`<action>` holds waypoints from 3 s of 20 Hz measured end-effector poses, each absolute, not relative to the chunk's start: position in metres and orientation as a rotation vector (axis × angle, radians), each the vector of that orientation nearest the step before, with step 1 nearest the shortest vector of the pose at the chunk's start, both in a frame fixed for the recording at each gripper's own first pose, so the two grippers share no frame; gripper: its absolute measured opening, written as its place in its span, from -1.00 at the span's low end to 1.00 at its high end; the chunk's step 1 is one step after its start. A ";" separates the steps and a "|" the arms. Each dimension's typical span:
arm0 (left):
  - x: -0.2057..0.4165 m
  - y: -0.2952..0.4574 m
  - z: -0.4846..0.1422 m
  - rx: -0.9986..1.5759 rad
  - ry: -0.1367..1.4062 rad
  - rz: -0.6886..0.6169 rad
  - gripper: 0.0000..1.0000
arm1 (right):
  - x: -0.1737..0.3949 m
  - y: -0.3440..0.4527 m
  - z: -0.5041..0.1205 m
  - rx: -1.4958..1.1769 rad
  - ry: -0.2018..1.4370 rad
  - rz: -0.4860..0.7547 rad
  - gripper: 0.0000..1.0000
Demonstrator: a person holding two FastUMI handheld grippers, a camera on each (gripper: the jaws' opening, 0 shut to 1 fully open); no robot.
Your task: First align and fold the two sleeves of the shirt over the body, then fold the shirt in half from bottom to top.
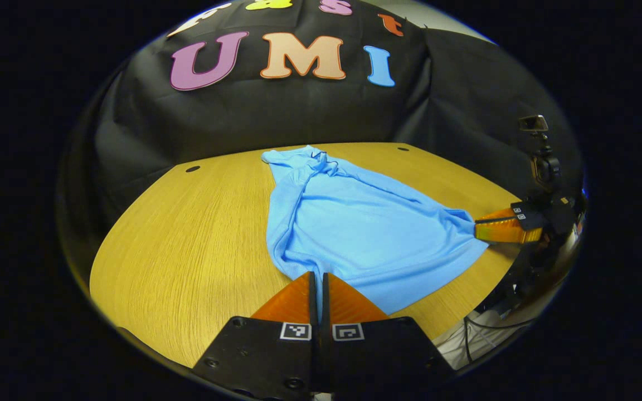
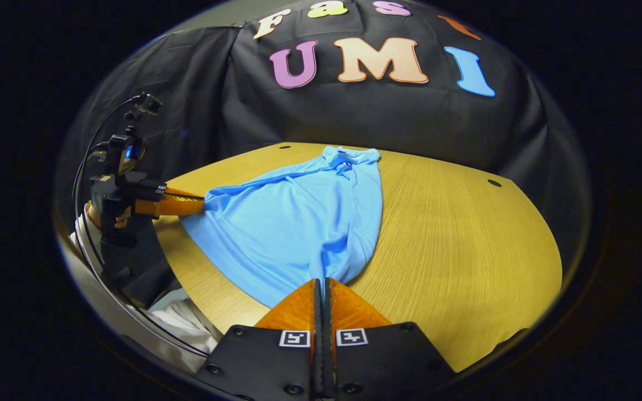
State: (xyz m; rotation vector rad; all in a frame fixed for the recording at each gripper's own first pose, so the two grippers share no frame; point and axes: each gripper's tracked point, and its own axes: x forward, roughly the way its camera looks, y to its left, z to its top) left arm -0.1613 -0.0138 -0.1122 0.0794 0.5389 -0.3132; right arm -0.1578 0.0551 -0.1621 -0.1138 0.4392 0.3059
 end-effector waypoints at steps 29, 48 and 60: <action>0.132 0.018 -0.008 -0.029 0.346 -0.242 -1.00 | 0.125 0.032 -0.028 -0.105 0.363 0.095 -0.95; 0.303 0.046 -0.070 0.050 0.369 -0.082 -1.00 | 0.315 0.000 -0.071 -0.025 0.372 -0.110 -0.96; 0.284 0.059 -0.028 0.087 0.285 0.018 0.90 | 0.300 0.014 -0.048 -0.092 0.307 -0.080 1.00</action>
